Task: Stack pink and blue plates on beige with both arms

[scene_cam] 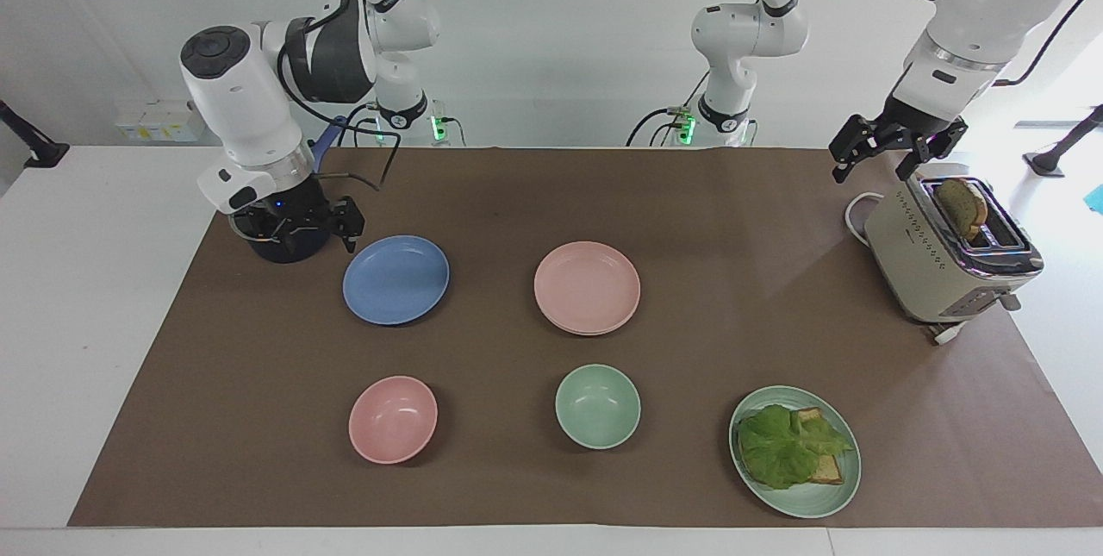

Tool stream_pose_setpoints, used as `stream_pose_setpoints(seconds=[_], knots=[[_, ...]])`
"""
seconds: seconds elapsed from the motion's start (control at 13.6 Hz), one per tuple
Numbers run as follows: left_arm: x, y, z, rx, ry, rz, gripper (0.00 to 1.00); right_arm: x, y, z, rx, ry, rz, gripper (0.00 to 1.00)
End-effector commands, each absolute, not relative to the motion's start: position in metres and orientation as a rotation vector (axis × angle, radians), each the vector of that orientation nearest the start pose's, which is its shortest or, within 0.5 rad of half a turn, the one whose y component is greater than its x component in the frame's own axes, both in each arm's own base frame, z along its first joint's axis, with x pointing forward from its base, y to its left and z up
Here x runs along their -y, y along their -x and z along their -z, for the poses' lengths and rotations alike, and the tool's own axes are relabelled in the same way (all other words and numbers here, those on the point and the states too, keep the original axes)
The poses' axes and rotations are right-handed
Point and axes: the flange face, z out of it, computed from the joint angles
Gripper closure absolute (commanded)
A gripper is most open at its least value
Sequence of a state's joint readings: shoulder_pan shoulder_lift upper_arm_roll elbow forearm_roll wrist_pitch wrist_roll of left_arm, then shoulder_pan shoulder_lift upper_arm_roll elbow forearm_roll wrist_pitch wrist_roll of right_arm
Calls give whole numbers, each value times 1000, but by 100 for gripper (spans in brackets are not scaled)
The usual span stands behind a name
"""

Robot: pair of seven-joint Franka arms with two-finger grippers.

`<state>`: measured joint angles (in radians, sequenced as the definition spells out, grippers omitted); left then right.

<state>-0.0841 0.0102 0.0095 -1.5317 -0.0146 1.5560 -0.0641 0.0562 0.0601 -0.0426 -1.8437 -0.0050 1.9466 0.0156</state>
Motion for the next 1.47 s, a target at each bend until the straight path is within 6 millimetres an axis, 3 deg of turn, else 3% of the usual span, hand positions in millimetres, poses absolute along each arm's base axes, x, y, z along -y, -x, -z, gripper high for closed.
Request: stream_pose_setpoints(seconds=[0.0,0.44,0.73,1.03,1.4], knots=[[39,-553,-636,-22,3140,12,0,-7,-581,-481,21,3123,82,0],[39,-553,-637,-22,3141,15,0,-1,-576,-438,113,3124,112,0],[39,-553,-636,-22,3140,12,0,16,-559,-381,304,3118,89,0],[39,-553,-637,-22,3141,15,0,30,-547,-347,312,3116,37,0],[39,-553,-636,-22,3140,12,0,30,-535,-310,280,3025,-26,0]])
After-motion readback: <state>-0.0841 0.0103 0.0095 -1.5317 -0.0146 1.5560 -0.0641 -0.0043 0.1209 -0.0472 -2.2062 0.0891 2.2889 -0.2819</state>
